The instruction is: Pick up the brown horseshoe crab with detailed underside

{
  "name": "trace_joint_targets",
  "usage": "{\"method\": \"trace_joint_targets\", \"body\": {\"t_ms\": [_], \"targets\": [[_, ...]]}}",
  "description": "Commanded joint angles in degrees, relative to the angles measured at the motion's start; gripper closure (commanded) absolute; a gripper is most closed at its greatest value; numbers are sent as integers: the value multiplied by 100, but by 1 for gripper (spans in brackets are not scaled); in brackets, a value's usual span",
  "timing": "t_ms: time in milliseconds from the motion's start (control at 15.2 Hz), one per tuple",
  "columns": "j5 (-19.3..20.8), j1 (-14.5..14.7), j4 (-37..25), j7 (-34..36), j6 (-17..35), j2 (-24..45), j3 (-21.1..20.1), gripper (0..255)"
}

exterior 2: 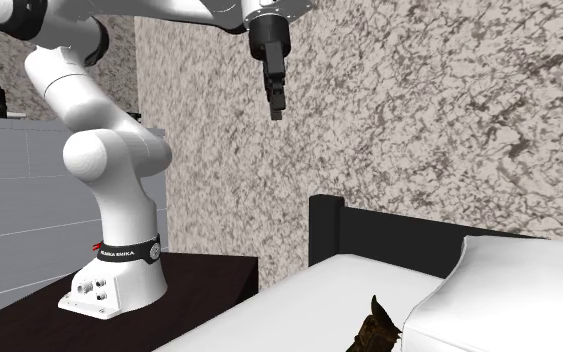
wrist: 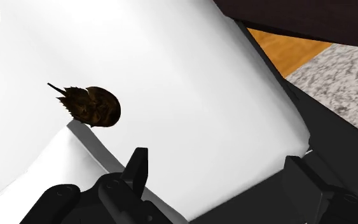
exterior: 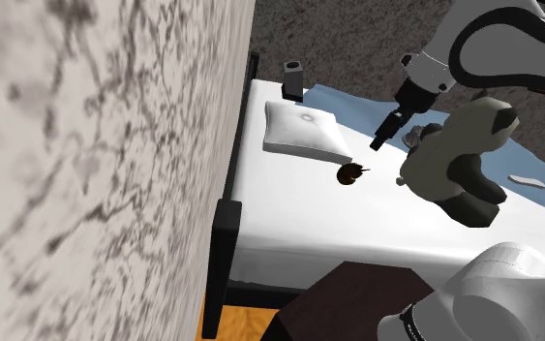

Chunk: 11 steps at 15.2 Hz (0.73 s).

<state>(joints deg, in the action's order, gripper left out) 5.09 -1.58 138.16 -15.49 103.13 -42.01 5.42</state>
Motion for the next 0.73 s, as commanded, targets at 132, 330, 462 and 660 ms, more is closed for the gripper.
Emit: {"method": "trace_joint_targets", "body": {"t_ms": [132,330,462,660], "targets": [[267,-61,289,-666,649,292,466,0],[424,-88,400,-1143,1152,636,813,0],[502,-93,427,-1466,1493,915,1048,0],[559,-75,396,-1969,2002,1403,1403,0]]}}
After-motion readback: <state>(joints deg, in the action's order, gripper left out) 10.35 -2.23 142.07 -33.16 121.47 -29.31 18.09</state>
